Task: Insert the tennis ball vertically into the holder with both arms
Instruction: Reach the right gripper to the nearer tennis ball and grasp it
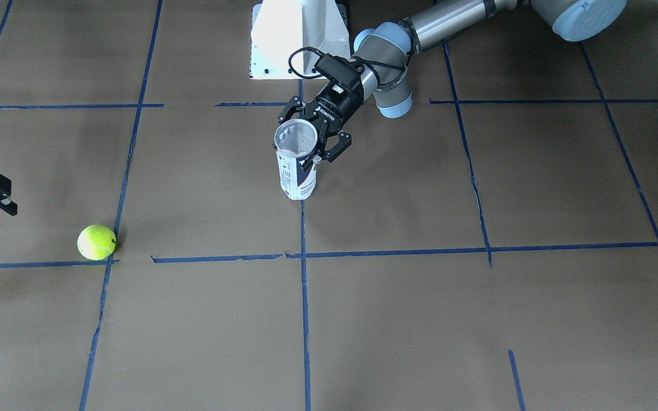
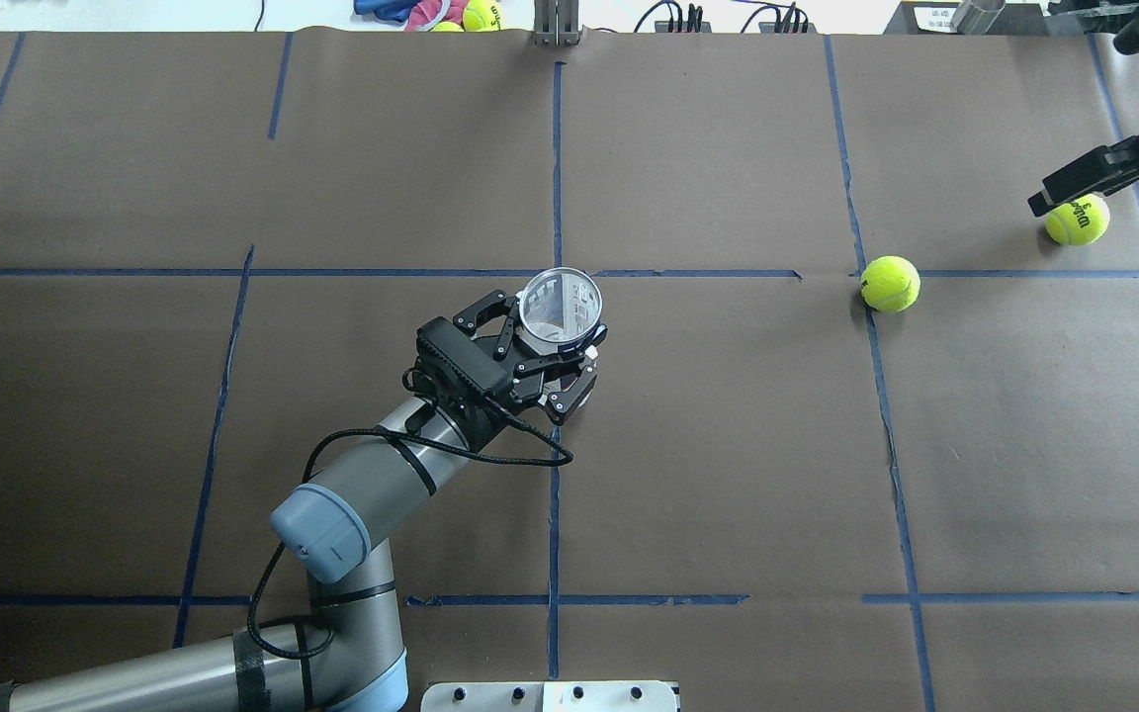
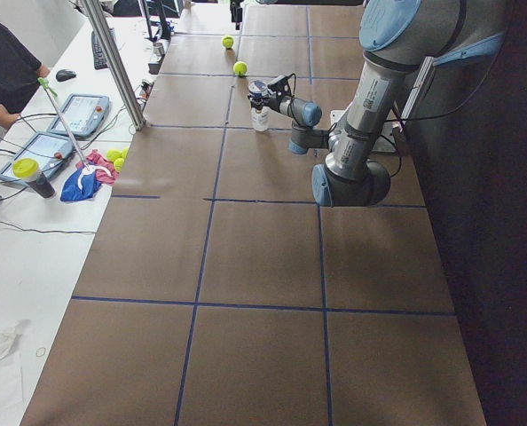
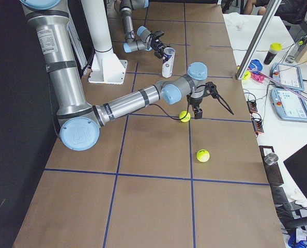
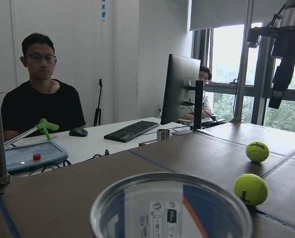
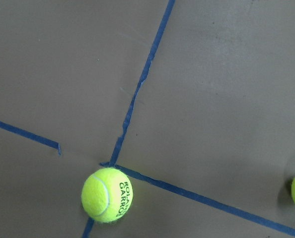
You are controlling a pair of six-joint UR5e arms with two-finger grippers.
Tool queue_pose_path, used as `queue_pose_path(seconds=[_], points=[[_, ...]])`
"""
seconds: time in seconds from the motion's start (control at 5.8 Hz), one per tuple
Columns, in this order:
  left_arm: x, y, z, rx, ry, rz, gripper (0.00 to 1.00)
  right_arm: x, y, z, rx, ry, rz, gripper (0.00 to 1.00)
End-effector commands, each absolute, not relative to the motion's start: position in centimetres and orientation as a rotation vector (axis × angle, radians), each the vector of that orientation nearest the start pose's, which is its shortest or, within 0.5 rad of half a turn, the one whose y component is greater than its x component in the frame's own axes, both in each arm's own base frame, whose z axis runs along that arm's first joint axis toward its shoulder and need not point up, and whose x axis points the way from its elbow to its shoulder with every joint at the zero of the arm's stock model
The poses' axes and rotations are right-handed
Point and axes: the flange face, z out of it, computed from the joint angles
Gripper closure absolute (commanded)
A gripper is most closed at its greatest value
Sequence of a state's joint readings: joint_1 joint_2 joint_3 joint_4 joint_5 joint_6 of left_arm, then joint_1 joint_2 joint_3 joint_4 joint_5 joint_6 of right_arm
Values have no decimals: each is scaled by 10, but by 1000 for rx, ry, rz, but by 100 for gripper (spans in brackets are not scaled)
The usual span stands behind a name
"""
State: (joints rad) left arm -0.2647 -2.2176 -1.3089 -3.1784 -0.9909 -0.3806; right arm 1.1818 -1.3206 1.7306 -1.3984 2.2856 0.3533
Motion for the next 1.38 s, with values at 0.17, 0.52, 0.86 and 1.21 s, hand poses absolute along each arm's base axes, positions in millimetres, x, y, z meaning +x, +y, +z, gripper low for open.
queue_pose_path(seconds=[0.17, 0.52, 0.86, 1.21], points=[[584, -351, 230, 1524, 1171, 41, 10, -187, -574, 413, 265, -844, -240, 1], [585, -350, 229, 1523, 1174, 42, 10, -225, -580, 416, 243, -815, -265, 1], [585, -350, 226, 1525, 1178, 40, 10, -279, -564, 437, 175, -797, -317, 1], [585, -349, 225, 1526, 1179, 39, 10, -324, -561, 455, 170, -711, -355, 1]])
